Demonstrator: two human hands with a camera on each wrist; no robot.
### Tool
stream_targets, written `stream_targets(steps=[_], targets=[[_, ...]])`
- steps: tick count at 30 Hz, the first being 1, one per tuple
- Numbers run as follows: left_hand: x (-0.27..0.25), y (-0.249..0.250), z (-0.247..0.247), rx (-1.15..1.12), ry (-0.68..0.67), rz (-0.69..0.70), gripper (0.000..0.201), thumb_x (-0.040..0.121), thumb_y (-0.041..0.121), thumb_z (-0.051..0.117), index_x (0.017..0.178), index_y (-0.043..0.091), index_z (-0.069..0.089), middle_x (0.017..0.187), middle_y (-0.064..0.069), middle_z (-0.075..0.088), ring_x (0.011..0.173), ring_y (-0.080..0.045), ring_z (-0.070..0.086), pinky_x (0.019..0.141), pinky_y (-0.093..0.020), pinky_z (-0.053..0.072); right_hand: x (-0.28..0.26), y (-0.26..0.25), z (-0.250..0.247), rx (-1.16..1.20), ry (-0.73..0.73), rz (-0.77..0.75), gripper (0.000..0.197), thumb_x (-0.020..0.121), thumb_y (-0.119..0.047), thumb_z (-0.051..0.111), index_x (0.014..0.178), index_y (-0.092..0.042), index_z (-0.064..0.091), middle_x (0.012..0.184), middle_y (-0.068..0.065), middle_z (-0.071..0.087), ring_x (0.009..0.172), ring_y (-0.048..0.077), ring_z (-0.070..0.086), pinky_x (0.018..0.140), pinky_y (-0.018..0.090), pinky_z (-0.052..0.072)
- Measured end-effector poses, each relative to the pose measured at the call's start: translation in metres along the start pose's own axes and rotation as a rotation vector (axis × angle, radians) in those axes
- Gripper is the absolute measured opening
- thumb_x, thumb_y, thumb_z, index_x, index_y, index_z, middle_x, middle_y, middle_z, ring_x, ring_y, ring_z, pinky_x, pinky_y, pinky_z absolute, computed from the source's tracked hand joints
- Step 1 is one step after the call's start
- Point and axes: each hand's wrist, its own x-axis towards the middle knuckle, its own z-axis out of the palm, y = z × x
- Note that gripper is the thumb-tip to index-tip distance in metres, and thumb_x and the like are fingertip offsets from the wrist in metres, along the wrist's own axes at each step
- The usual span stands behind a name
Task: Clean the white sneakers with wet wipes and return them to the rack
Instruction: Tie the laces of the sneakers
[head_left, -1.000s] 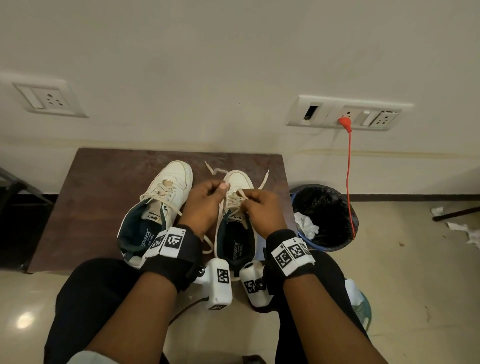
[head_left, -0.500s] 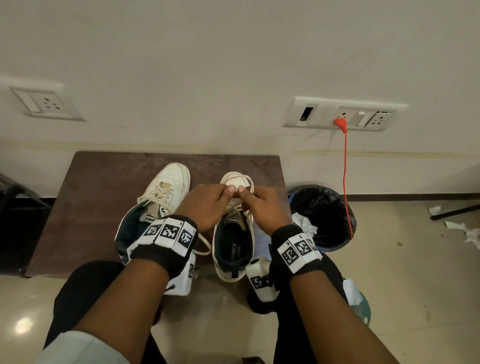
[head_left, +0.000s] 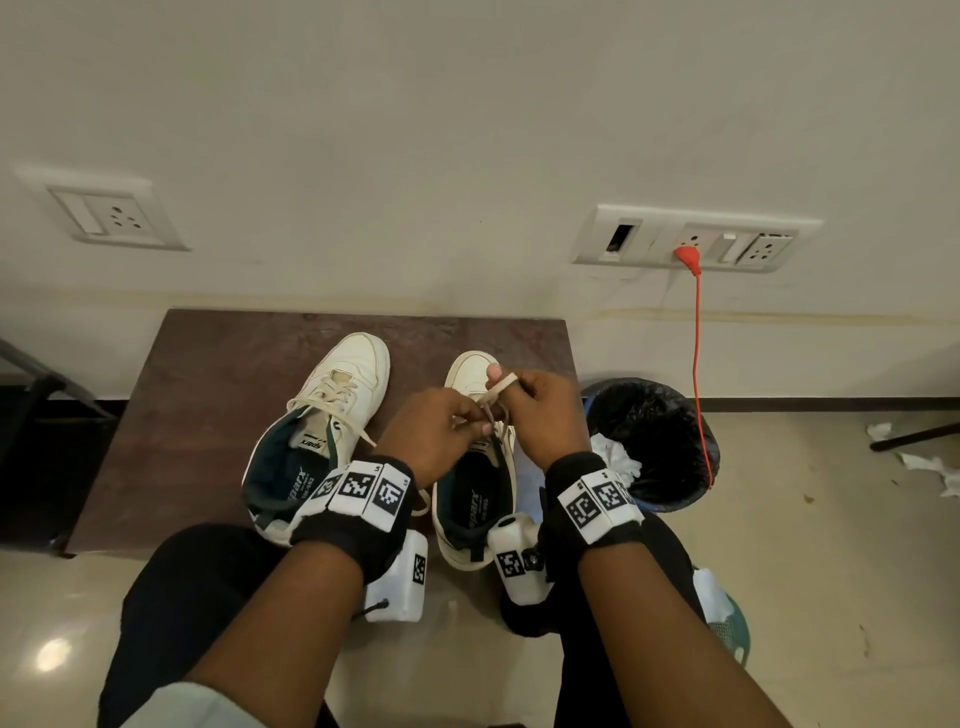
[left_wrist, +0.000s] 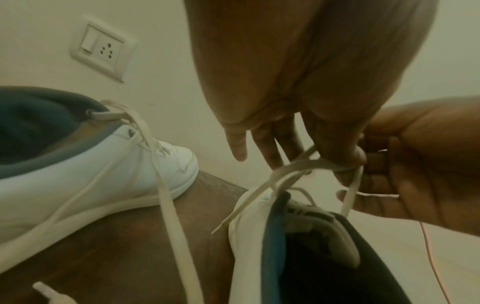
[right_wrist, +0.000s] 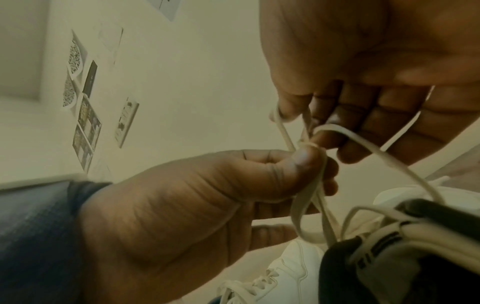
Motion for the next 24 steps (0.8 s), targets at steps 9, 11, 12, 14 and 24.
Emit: stream_targets(steps=[9,11,12,14,24], targets=[[-0.007,-0.003,0.018,0.067,0.102,0.021,0.016,0.087,0.029,0.063,0.099,0.023,0.073,0.121,0.005,0.053,0.11,-0.015,0.053,0.085,-0.025,0.041,0.015,-0.005,-0.002,0.228,0.025,0.275,0.078,0.093,-0.063,0.023,0.073,0.001,0.062,0.061,0.02,0.06,0.049,0.023,0.058,0.064,0.04,0.051],[-0.006,-0.003,0.022,0.082,0.163,0.012,0.016,0.086,0.028,0.064,0.099,0.024,0.074,0.132,0.002,0.048,0.12,-0.017,0.047,0.093,-0.029,0.042,0.019,0.0,-0.002,0.275,0.076,0.354,0.085,0.087,-0.072,0.021,0.071,0.0,0.063,0.061,0.02,0.063,0.049,0.026,0.06,0.068,0.045,0.054],[-0.007,-0.004,0.024,0.086,0.192,-0.004,0.016,0.086,0.028,0.065,0.099,0.025,0.074,0.137,0.002,0.043,0.124,-0.018,0.043,0.097,-0.03,0.041,0.02,0.004,-0.003,0.297,0.107,0.394,0.09,0.081,-0.08,0.019,0.068,-0.002,0.064,0.059,0.02,0.063,0.049,0.029,0.061,0.068,0.049,0.056],[-0.008,-0.003,0.027,0.094,0.216,-0.013,0.014,0.085,0.028,0.066,0.096,0.025,0.074,0.135,0.0,0.041,0.121,-0.019,0.043,0.096,-0.03,0.042,0.022,0.006,-0.003,0.347,0.139,0.449,0.102,0.065,-0.092,0.015,0.069,-0.003,0.064,0.058,0.021,0.063,0.05,0.033,0.062,0.066,0.057,0.056],[-0.009,0.002,0.02,0.068,0.179,-0.03,0.008,0.085,0.034,0.062,0.088,0.026,0.065,0.088,0.005,0.068,0.083,-0.015,0.06,0.072,-0.029,0.046,0.029,0.006,-0.001,0.376,0.035,0.45,0.111,0.059,-0.095,0.019,0.079,0.006,0.059,0.061,0.022,0.062,0.045,0.027,0.055,0.059,0.04,0.054]])
